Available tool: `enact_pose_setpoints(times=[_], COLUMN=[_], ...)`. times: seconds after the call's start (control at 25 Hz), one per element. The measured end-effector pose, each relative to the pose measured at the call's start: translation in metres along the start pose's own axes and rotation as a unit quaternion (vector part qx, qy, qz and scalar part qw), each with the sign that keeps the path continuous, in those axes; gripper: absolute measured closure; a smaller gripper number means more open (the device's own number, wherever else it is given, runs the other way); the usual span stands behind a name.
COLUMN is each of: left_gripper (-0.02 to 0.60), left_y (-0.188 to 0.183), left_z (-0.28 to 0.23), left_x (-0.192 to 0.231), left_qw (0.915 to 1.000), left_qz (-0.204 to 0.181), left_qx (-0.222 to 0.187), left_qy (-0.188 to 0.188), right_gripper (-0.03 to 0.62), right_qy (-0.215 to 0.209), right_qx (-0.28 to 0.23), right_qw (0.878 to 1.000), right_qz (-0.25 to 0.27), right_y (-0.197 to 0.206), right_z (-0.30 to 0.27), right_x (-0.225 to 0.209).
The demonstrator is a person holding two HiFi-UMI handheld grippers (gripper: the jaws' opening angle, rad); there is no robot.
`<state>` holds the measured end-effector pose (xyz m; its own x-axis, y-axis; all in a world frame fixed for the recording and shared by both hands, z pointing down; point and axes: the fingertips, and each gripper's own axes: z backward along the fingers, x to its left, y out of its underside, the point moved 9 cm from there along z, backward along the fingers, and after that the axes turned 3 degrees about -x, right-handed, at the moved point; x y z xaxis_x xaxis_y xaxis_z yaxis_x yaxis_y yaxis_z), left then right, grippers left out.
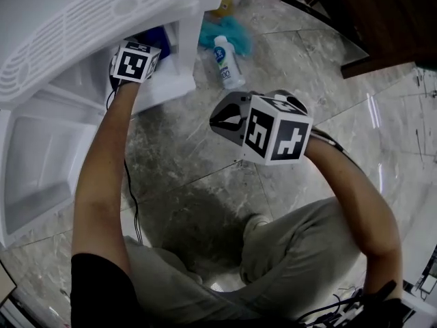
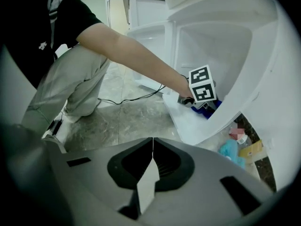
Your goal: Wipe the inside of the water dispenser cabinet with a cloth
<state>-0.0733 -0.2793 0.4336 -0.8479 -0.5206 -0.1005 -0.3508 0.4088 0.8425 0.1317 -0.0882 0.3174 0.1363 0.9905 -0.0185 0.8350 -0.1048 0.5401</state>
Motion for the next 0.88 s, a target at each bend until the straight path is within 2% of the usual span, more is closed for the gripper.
enact_pose_setpoints(times=[0.12, 0.24, 0.36, 0.44, 0.52, 0.6, 0.68, 0.76, 0.88], left_gripper=[0.48, 0.48, 0.48, 0.48, 0.48, 0.48, 0.48, 0.48, 0.48], left_y=[-0.003, -0.003, -0.003, -0.003, -0.001, -0.007, -0.02, -0.034, -0.06], left_z=[-0.002, -0.004, 0.001, 0.008, 0.02, 0.035, 0.055, 0.078, 0.101], left_x=[0.009, 0.008, 0.005, 0.001, -0.005, -0.013, -0.017, -0.017, -0.021], left_qw=[0.9999, 0.9998, 0.9998, 0.9988, 0.9945, 0.9875, 0.9774, 0.96, 0.9268], left_qz=[0.014, 0.016, 0.018, 0.043, 0.098, 0.136, 0.148, 0.16, 0.169], left_qx=[-0.002, -0.002, -0.009, -0.021, -0.038, -0.079, -0.15, -0.229, -0.332], left_qy=[0.003, 0.01, 0.0, -0.001, 0.009, 0.014, 0.002, -0.02, -0.045], right_gripper=[0.595, 0.595, 0.595, 0.595, 0.595, 0.595, 0.595, 0.595, 0.595], right_qy=[0.009, 0.018, 0.025, 0.018, 0.005, -0.004, -0.014, -0.027, -0.046], right_qx=[-0.005, 0.011, 0.023, 0.019, 0.013, 0.009, 0.001, -0.012, -0.021], right_qw=[1.0, 1.0, 0.999, 1.0, 1.0, 1.0, 1.0, 0.999, 0.998], right_qz=[-0.012, -0.013, -0.009, -0.004, 0.001, 0.008, 0.017, 0.024, 0.035], right_y=[0.005, 0.013, 0.014, 0.009, 0.002, -0.005, -0.016, -0.027, -0.038], right_z=[0.01, 0.016, 0.016, 0.013, 0.009, 0.003, -0.005, -0.013, -0.019], right_x=[0.001, 0.001, 0.0, 0.001, 0.002, 0.003, 0.005, 0.01, 0.017])
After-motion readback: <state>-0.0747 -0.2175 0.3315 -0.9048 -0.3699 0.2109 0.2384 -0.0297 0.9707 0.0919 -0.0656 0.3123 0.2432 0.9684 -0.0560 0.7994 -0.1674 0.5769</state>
